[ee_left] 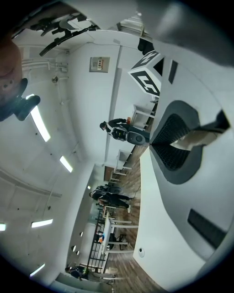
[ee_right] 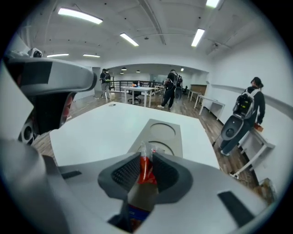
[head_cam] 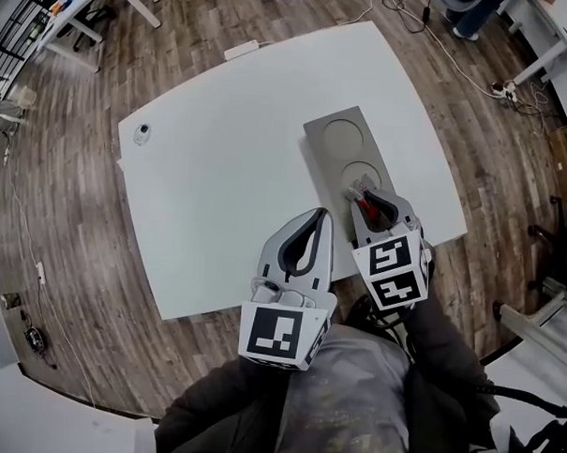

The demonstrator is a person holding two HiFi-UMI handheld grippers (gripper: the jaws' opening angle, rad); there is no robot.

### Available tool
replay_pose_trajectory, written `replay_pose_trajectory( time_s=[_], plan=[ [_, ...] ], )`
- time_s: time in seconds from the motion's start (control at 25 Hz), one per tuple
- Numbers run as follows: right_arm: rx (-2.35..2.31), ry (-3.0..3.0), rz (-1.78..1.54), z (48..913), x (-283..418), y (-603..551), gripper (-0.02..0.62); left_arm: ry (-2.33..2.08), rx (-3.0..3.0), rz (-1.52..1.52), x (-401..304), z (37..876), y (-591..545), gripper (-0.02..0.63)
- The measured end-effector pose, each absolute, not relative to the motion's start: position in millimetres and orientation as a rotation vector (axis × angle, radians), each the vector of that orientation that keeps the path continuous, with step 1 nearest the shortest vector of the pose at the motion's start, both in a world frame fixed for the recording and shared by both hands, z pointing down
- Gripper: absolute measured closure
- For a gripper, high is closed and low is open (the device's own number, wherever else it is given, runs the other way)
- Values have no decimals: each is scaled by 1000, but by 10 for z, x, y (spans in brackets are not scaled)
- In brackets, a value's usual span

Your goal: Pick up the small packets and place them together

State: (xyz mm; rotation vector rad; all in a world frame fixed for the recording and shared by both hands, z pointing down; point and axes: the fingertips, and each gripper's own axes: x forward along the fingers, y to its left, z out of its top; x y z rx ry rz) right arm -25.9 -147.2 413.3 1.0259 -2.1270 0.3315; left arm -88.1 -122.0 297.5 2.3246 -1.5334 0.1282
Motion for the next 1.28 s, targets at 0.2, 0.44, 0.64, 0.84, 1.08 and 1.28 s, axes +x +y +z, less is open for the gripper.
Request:
replay_pose_trajectory(
  time_s=[0.2,0.44,0.64,0.84,1.08,1.28],
  plan=[
    [946,-2166,382,4208,-351,-1368,411,-1522,2321,136,-855,3011,-1182,603],
    [959,-2182,365,4199,-324,-1218,385,-1546,2326,141,-825,2982,-985,603],
    [1001,-2179,344,4143,-150,-1039,385,-1578,2331,155,-737,2917,-769,603],
    [1058,-2204,327,3983,105,-808,385,-1581,2354,146,-566,2808,-528,603],
    [1130,-2179,329,3901,581,-404,385,-1536,2402,131,-189,2731,-176,603],
    [1089,-2165,335,3978,788,-39,385,-1502,2420,126,73,2743,50,603]
  ],
)
